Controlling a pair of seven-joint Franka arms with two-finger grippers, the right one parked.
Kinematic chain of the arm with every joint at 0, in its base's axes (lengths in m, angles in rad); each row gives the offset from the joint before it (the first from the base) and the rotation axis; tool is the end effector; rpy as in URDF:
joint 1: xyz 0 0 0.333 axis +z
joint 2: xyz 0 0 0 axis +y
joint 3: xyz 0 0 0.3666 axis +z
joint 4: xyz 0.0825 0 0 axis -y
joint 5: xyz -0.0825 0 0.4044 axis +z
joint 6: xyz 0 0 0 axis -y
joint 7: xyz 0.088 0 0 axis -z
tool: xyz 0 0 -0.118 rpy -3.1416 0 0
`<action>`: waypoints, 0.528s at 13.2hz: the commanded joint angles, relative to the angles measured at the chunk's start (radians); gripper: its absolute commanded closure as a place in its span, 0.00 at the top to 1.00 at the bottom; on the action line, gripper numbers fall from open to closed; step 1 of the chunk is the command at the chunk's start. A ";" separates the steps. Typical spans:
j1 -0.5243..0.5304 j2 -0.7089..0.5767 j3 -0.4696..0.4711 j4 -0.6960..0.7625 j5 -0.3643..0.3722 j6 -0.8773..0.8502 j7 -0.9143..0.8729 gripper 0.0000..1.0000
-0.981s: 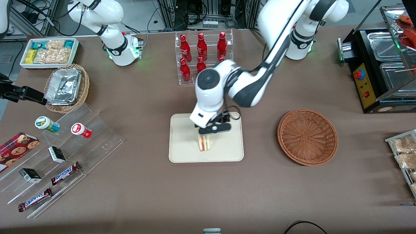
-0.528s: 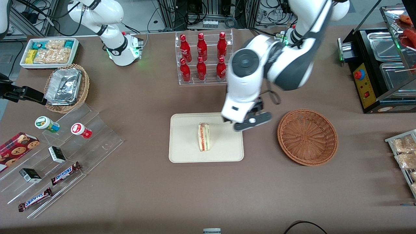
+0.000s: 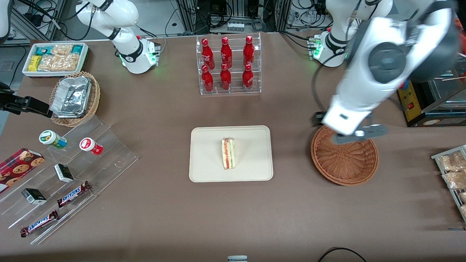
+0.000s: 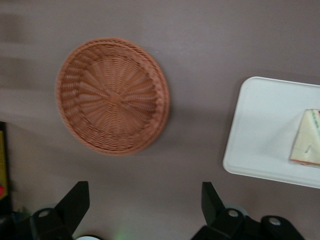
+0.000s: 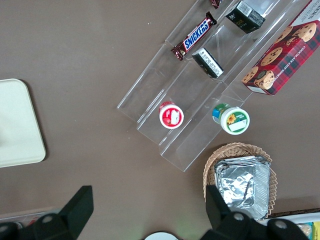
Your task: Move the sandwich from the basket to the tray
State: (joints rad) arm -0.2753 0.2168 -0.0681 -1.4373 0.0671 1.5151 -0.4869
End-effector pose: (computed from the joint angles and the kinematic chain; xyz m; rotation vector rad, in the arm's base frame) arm 0.6070 -0.2032 0.5932 -3.0258 -0.2170 0.1604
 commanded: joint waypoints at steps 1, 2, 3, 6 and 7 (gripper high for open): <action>0.123 -0.056 -0.010 -0.051 -0.015 -0.013 0.182 0.99; 0.181 -0.071 -0.010 -0.052 -0.015 -0.013 0.268 0.99; 0.226 -0.077 -0.010 -0.054 -0.015 -0.019 0.340 0.99; 0.309 -0.094 0.043 -0.083 -0.030 -0.018 0.597 0.99; 0.309 -0.094 0.080 -0.092 -0.041 -0.013 0.616 0.99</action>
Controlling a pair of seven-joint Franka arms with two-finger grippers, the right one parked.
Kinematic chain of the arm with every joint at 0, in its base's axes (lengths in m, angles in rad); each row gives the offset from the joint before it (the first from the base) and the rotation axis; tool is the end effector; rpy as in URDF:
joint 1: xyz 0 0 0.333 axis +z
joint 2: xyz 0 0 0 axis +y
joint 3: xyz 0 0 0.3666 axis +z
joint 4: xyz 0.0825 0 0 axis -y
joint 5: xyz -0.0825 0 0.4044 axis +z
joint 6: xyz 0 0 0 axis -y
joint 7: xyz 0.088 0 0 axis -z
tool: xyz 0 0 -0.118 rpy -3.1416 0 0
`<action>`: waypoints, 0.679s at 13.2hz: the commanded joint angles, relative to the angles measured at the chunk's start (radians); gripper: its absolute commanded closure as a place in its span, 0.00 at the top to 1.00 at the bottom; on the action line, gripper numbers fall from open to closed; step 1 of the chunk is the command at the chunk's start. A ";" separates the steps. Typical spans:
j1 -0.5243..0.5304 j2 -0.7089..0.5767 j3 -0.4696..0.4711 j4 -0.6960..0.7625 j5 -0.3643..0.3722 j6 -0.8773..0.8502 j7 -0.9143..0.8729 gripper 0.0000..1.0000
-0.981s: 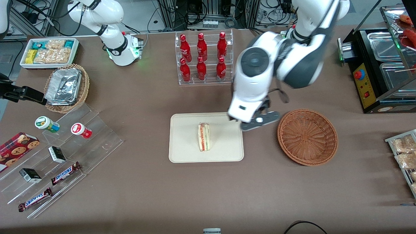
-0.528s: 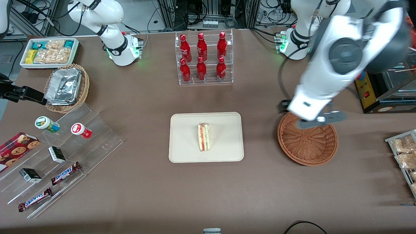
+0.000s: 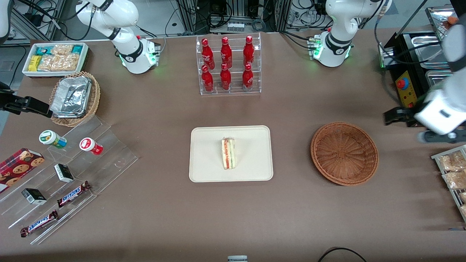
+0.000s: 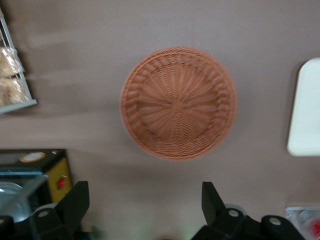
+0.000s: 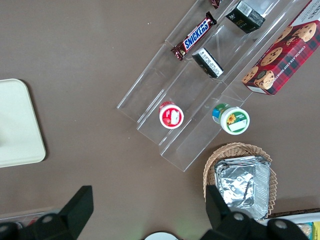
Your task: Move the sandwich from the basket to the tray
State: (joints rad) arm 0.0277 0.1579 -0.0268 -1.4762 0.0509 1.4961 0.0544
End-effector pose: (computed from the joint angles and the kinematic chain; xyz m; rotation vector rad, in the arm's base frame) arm 0.6188 0.0083 0.6100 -3.0902 0.0822 0.2155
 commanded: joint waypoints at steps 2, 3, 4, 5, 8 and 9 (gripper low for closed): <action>0.006 -0.053 0.050 -0.075 -0.031 0.013 0.079 0.99; 0.006 -0.063 0.050 -0.084 -0.031 0.015 0.070 0.99; 0.003 -0.063 0.047 -0.082 -0.029 0.012 0.049 0.99; -0.002 -0.067 0.039 -0.082 -0.028 0.009 0.010 0.99; -0.002 -0.110 -0.002 -0.082 -0.025 -0.023 -0.047 0.99; 0.000 -0.116 -0.002 -0.073 -0.031 -0.058 -0.039 0.99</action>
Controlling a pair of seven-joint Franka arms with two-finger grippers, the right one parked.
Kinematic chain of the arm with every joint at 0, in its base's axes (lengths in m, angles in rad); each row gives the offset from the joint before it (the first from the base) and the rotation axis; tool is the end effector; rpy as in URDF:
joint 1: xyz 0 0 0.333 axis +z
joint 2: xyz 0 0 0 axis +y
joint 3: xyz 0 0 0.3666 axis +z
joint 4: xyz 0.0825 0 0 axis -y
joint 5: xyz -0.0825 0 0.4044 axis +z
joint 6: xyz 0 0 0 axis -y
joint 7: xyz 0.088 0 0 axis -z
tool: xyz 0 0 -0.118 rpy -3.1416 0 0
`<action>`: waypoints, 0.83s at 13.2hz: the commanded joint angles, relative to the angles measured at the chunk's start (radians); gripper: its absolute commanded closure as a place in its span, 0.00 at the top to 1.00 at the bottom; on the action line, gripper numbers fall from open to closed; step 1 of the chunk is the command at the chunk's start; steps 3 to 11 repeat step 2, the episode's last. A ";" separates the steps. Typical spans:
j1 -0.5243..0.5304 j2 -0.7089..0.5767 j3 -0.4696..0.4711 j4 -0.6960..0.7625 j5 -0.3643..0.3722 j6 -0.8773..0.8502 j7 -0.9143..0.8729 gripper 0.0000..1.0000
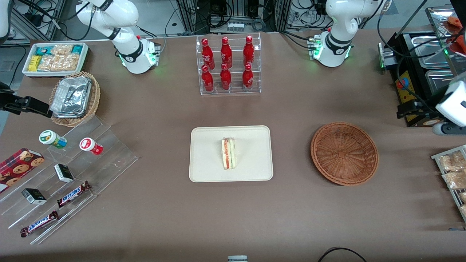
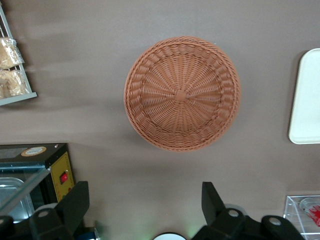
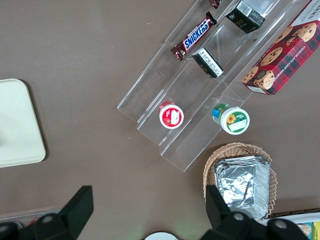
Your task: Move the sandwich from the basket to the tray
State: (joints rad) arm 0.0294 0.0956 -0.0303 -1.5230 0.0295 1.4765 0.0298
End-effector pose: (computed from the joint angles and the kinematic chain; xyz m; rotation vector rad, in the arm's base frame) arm 0.5954 0.0041 0.6239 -3.1088 0.0468 0.2218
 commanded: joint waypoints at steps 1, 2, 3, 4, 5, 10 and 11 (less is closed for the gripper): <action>-0.002 -0.056 0.000 -0.005 -0.013 -0.051 -0.014 0.99; -0.003 -0.053 0.000 0.012 -0.014 -0.059 -0.014 0.99; -0.003 -0.053 0.000 0.012 -0.014 -0.059 -0.014 0.99; -0.003 -0.053 0.000 0.012 -0.014 -0.059 -0.014 0.99; -0.003 -0.053 0.000 0.012 -0.014 -0.059 -0.014 0.99; -0.003 -0.053 0.000 0.012 -0.014 -0.059 -0.014 0.99; -0.003 -0.053 0.000 0.012 -0.014 -0.059 -0.014 0.99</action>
